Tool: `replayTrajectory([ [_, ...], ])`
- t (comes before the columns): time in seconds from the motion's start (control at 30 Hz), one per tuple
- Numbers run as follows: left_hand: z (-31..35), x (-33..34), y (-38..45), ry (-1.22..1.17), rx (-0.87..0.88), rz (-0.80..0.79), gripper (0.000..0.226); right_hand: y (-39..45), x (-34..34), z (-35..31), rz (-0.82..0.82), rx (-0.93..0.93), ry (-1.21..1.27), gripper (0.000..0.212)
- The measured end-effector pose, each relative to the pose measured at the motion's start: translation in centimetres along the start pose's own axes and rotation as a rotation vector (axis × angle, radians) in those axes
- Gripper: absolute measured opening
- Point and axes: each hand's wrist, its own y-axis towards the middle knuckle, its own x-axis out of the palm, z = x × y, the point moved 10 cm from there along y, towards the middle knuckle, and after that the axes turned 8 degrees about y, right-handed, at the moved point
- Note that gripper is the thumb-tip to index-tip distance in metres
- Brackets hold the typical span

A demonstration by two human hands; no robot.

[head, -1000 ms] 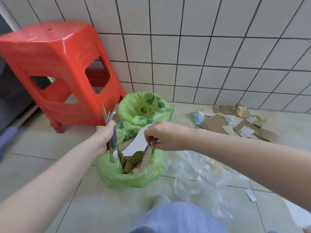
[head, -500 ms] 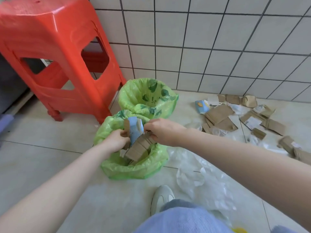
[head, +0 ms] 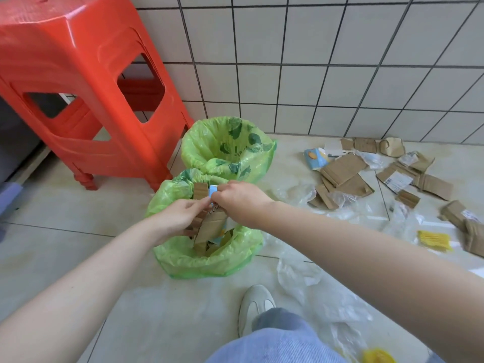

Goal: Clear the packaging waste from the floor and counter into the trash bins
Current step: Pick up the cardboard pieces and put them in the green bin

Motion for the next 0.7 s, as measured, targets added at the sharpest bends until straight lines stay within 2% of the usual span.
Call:
replayTrajectory([
  [0.07,0.2,-0.6,-0.3,0.032,0.057,0.022,0.020,0.4,0.4,0.3,-0.008,0.039,0.076,0.023],
  [0.23,0.7,-0.6,-1.0,0.139,0.155,-0.003,0.031,0.9,1.9,1.1,-0.047,0.088,0.204,0.016],
  [0.3,0.9,-1.1,-0.8,0.321,0.219,0.093,0.030,1.2,2.7,1.2,-0.066,0.097,0.255,0.015],
  [0.47,0.2,-1.6,0.1,0.885,0.287,0.425,0.005,0.9,2.7,2.2,-0.020,0.103,0.199,0.024],
  [0.6,-1.5,0.8,1.7,1.099,0.205,0.346,0.009,-1.0,0.9,4.8,0.027,0.118,0.131,0.025],
  [0.7,-1.8,1.1,2.4,1.039,0.176,0.324,0.005,-3.6,0.1,7.5,-0.018,0.142,0.053,0.027],
])
